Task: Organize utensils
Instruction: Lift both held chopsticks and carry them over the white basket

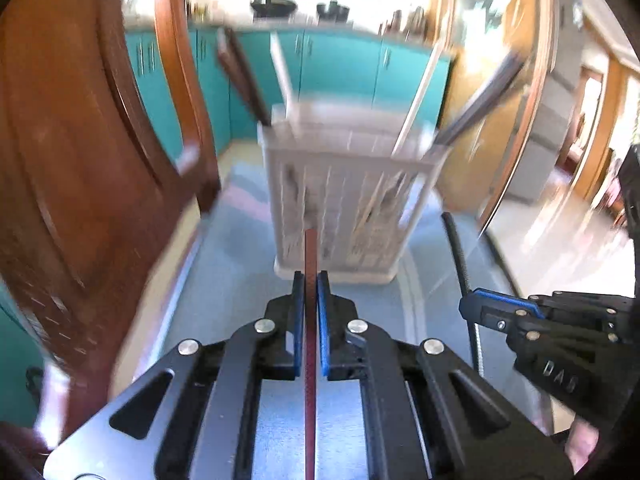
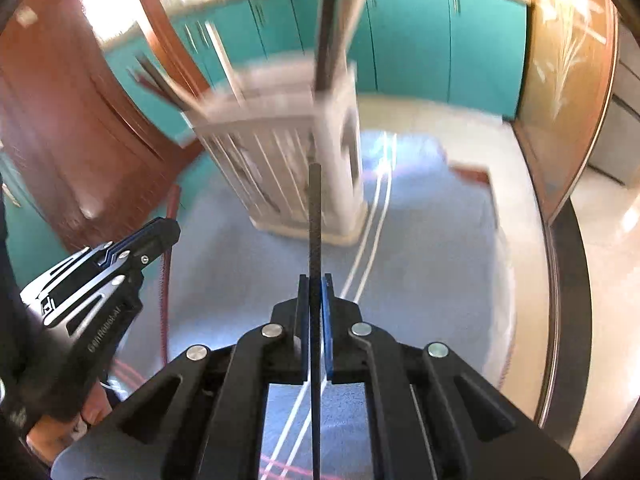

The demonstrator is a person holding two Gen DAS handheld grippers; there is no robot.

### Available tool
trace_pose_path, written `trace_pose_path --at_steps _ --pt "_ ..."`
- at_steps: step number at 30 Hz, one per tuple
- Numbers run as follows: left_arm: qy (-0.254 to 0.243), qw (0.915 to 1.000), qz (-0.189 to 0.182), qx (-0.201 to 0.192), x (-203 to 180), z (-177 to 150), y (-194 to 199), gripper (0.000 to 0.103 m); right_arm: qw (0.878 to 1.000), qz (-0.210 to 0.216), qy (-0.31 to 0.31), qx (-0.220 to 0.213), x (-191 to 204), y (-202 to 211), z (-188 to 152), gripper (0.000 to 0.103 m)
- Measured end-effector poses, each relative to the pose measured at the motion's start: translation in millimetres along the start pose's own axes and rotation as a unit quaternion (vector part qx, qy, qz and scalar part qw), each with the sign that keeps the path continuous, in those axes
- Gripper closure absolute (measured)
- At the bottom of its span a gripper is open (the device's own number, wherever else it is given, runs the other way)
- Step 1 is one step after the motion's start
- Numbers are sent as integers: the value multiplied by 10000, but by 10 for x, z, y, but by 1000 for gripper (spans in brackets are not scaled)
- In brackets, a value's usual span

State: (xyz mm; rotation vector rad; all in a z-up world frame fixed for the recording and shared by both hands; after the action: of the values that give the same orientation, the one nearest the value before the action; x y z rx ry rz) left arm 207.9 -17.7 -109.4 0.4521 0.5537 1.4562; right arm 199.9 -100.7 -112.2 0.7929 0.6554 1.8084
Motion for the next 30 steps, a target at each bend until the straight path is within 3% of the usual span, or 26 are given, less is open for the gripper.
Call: trace_pose_path --at_steps 5,8,12,16,19,23,30 --pt "160 9942 -358 -1004 -15 516 725 96 9959 495 -159 -739 30 739 252 97" --pt "252 9858 -580 -1553 -15 897 1146 96 9903 492 -210 -1279 -5 1125 556 97" --pt "575 9659 -727 -2418 68 1473 1596 96 9773 718 -319 -1966 61 1549 1045 97" --pt "928 9457 -582 -3059 171 1915 1664 96 9650 602 -333 -2529 85 1798 1426 97" --pt "1086 9436 -398 -3103 240 2094 1372 96 9585 446 -373 -2790 74 1770 1626 97" --pt "1198 9522 -160 -2804 272 2106 903 96 9554 104 -320 -2934 17 1491 1693 97" --pt "959 9723 130 -2128 239 1962 151 96 9722 -189 -133 -2328 -36 707 1669 97"
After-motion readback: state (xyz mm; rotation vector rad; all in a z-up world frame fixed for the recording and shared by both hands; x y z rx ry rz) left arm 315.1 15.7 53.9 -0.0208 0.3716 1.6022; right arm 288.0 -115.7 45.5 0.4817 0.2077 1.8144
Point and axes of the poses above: each gripper's, at about its wrist camera, not at the fingertips, and y roughly against the way its jaws point, x to its left, z to its top, the point moved 7 cm from there along -y, roughly the way its jaws point, and after that the axes turned 1 degree about x, right-handed, at the moved point
